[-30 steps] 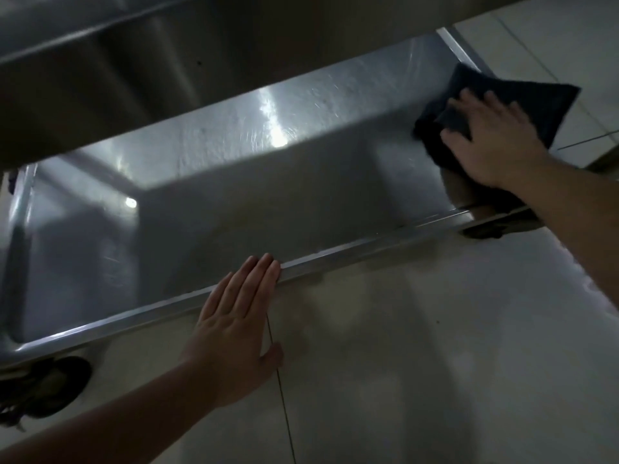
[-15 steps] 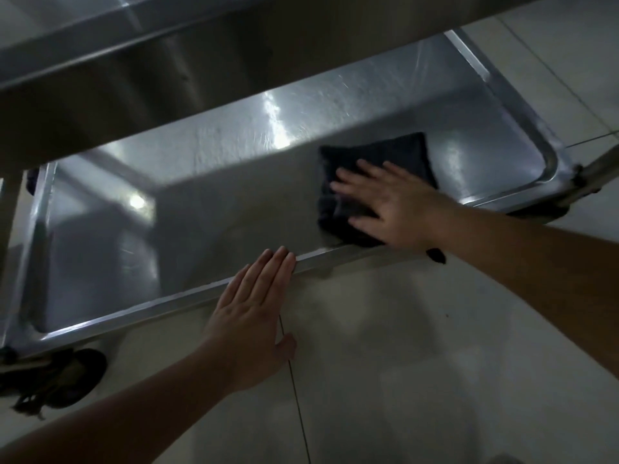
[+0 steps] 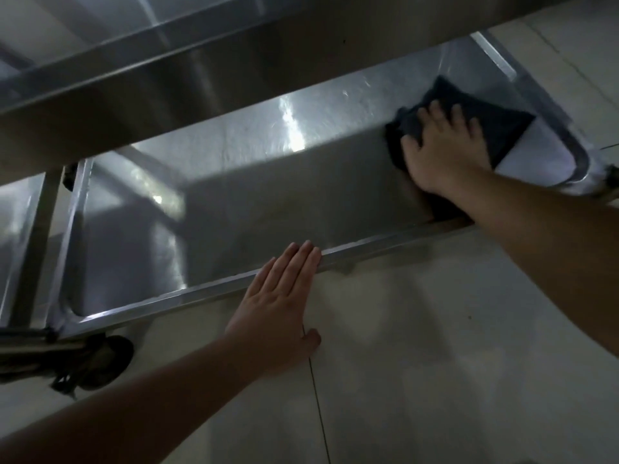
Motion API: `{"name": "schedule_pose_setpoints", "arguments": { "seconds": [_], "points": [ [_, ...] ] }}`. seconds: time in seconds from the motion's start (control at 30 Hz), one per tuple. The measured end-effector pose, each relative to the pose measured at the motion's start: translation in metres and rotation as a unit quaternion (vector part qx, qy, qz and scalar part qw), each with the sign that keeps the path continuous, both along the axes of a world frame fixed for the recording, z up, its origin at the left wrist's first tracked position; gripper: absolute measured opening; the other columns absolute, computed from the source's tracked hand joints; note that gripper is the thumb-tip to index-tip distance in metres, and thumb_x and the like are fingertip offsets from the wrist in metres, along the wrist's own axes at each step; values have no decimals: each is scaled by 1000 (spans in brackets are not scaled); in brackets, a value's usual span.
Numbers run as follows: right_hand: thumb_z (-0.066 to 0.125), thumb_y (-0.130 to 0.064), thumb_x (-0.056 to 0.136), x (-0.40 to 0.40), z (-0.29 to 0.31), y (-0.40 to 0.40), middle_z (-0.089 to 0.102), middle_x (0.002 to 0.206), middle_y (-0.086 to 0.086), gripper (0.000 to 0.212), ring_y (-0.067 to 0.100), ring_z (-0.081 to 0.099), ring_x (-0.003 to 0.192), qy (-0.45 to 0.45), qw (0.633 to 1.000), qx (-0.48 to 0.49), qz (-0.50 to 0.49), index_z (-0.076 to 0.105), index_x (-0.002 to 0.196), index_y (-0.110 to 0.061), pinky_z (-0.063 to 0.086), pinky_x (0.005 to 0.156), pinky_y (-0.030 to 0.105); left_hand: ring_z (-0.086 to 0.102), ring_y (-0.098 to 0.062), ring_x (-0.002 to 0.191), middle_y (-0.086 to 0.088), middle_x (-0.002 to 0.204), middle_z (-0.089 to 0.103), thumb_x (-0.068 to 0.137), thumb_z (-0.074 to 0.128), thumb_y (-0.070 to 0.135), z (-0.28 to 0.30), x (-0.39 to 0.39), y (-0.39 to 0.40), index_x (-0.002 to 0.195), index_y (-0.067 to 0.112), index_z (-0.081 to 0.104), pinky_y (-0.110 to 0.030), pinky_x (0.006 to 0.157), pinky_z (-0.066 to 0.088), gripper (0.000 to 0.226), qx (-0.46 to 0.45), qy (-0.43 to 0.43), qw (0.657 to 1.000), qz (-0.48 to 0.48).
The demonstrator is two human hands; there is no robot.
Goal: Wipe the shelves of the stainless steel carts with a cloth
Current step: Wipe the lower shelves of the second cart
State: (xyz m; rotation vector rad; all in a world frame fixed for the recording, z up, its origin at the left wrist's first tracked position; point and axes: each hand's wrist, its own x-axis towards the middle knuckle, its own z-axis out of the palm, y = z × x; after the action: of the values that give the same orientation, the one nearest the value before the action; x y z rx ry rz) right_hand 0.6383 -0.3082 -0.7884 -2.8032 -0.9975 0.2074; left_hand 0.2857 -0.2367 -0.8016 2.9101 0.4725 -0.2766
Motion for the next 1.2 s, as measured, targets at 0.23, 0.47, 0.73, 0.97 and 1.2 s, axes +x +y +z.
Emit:
{"name": "schedule_pose_setpoints", "arguments": {
  "seconds": [0.23,0.47,0.73,0.97,1.2],
  "points": [
    [34,-56,102,-89,3,33,8,172,-16,67,12,1,159,28,920,-20,390,18,164,-37,-2,128,38,-35,-5,154,12,172,-32,82,59,59,1,0,1,163,30,-30,-25,122,-25,124,-2,10,1000,6],
    [35,-69,83,40,8,-25,17,171,12,90,41,17,155,-15,998,-13,55,29,162,-26,15,124,53,-24,4,156,17,176,-15,89,62,43,16,3,5,170,30,-7,-26,130,-5,107,-115,-39,992,27],
    [14,-66,96,28,0,31,3,174,8,80,39,0,158,21,996,-29,-81,10,165,-27,0,127,54,8,-12,163,6,177,15,100,37,56,16,-66,95,169,26,23,-38,131,15,76,-61,-112,960,249],
    [23,-68,100,-125,4,121,2,175,2,78,31,-1,160,12,964,-61,258,9,166,-30,0,127,49,-4,-12,163,5,179,4,99,13,70,1,-113,159,170,31,12,-40,132,4,81,1,-59,942,331],
    [25,-76,91,-139,-4,50,3,170,-19,78,8,-6,158,39,908,-24,417,17,163,-45,-4,128,36,-6,-4,161,12,178,4,99,15,72,-9,-108,161,170,36,11,-37,132,3,79,-11,-77,939,335]
  ]
}}
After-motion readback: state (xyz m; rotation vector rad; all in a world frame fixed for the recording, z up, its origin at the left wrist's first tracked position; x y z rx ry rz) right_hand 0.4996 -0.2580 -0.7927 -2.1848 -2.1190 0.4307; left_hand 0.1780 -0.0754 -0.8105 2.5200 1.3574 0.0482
